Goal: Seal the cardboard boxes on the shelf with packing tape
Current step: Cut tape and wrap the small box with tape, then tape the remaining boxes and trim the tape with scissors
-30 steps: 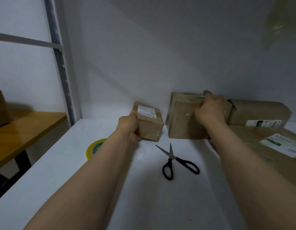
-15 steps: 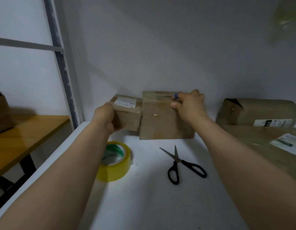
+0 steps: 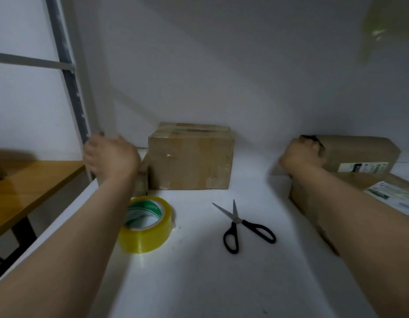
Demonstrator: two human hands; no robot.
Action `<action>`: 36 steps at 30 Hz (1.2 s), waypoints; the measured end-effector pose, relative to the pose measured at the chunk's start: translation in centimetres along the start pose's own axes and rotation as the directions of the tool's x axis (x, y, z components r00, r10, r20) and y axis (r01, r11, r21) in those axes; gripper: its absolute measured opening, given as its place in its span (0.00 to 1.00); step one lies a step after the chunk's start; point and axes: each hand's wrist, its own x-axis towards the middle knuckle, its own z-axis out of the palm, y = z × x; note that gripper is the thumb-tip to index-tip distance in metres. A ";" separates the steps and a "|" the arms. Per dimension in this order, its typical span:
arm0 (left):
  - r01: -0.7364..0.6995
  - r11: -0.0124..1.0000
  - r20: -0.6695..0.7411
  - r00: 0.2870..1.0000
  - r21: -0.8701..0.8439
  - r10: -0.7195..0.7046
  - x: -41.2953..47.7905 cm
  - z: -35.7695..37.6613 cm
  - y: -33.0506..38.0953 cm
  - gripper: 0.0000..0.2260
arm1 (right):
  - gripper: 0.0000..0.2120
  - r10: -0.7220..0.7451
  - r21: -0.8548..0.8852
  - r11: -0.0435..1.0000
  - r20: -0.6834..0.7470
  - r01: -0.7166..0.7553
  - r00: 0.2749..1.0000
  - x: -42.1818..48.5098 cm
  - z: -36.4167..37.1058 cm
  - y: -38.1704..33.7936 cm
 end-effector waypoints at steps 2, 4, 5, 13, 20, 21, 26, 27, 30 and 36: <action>-0.313 0.950 0.026 0.949 -0.026 0.313 -2.5 1.1 1.9 0.15 | 0.27 -0.055 -0.086 0.995 -0.086 0.048 0.995 0.6 0.1 1.2; -0.560 0.823 0.103 0.817 -0.089 0.567 -4.9 2.4 3.4 0.14 | 0.24 -0.097 -0.152 0.986 -0.158 0.073 0.983 1.1 -0.1 1.7; -0.653 0.749 0.168 0.730 -0.113 0.662 -6.0 2.9 4.0 0.14 | 0.22 -0.106 -0.184 0.980 -0.171 0.074 0.979 1.4 -0.2 1.9; -0.758 0.577 0.906 -0.044 -0.304 0.420 -13.8 6.5 2.5 0.12 | 0.16 -0.170 -0.242 0.965 -0.286 0.101 0.943 3.2 -0.9 3.0; -0.685 0.681 0.963 -0.127 -0.259 0.239 -14.7 6.8 1.3 0.07 | 0.17 -0.206 -0.277 0.951 -0.241 0.137 0.948 4.5 -1.1 4.0; -0.677 0.697 0.971 -0.133 -0.235 0.199 -14.5 6.9 1.6 0.07 | 0.18 -0.190 -0.303 0.946 -0.216 0.119 0.958 4.5 -1.3 4.0; -0.718 0.681 0.982 -0.190 -0.141 0.003 -14.9 6.8 1.7 0.09 | 0.16 -0.113 -0.324 0.945 -0.205 0.041 0.972 4.2 -1.2 3.8; -0.720 0.681 0.985 -0.174 -0.132 0.007 -15.0 6.8 1.6 0.10 | 0.16 -0.116 -0.312 0.949 -0.202 0.048 0.973 4.2 -1.2 3.8; -0.715 0.690 0.990 -0.137 -0.111 0.018 -15.2 6.6 1.5 0.10 | 0.15 -0.191 -0.309 0.943 -0.199 0.123 0.961 3.6 -1.5 3.5; -0.684 0.722 0.989 -0.146 -0.098 -0.004 -15.0 5.9 2.5 0.10 | 0.16 -0.342 -0.322 0.907 -0.194 0.269 0.919 0.3 -1.9 0.6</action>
